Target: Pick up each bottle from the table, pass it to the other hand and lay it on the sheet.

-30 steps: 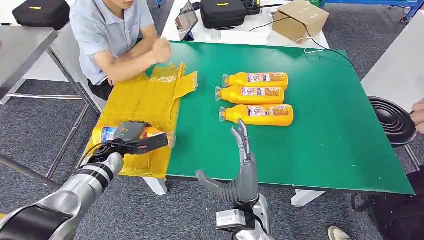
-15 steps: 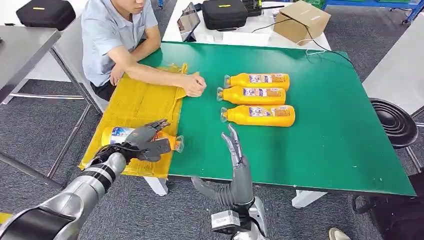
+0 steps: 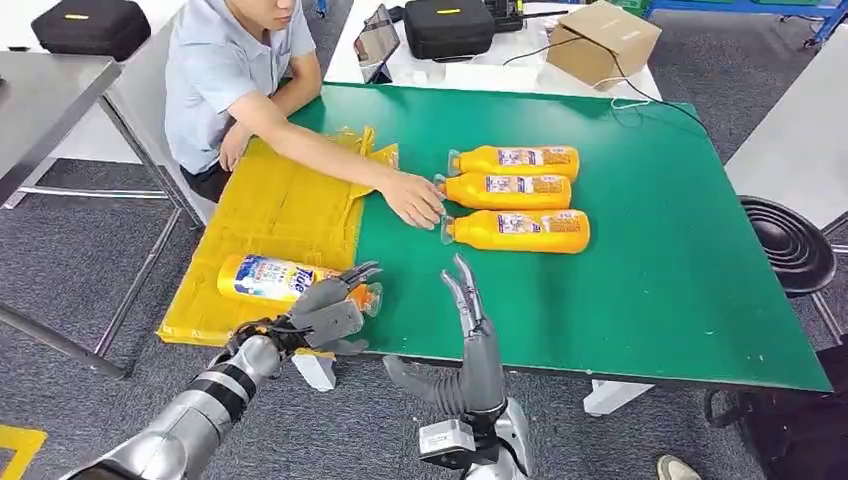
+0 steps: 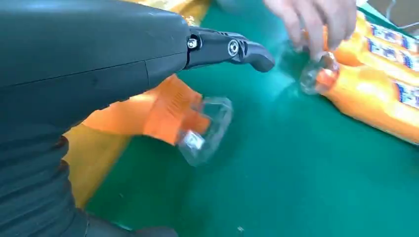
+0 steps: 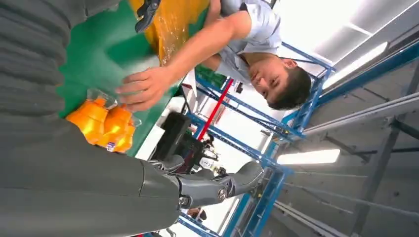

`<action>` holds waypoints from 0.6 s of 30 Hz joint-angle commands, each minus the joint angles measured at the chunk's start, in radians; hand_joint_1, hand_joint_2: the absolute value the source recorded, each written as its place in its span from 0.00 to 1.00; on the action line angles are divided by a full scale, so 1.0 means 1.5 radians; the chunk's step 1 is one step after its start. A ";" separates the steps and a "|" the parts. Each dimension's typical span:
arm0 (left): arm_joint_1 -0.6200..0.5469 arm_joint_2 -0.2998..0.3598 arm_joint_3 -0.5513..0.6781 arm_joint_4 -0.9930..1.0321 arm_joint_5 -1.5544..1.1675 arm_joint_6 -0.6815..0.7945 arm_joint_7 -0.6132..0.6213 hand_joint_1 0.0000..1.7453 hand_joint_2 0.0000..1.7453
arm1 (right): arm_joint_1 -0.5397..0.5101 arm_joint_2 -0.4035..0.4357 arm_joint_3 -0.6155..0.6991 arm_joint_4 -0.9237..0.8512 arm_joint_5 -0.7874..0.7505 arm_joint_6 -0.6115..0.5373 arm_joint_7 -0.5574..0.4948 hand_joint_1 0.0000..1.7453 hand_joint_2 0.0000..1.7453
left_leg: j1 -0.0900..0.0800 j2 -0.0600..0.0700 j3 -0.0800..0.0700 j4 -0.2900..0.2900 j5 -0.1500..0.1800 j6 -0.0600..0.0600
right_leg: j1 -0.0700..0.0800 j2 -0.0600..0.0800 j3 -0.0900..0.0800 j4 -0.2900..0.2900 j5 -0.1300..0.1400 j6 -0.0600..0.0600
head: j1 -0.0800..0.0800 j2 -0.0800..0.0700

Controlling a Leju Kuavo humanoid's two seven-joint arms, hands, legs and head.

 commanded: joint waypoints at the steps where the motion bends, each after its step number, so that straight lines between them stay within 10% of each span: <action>1: 0.044 0.004 -0.019 -0.091 0.053 0.071 0.022 0.00 1.00 | -0.013 -0.023 0.002 0.044 0.006 -0.006 -0.012 0.00 1.00 | 0.000 0.001 0.000 -0.001 0.000 -0.001 | 0.001 0.000 0.000 -0.001 0.000 -0.001 | 0.000 0.000; 18: 0.219 -0.086 0.071 -0.489 0.529 0.125 -0.059 0.00 1.00 | 0.013 -0.025 -0.045 0.010 0.035 -0.014 -0.012 0.00 1.00 | 0.000 0.001 -0.005 0.000 0.000 0.000 | 0.001 0.001 -0.005 0.000 0.000 -0.001 | 0.000 0.000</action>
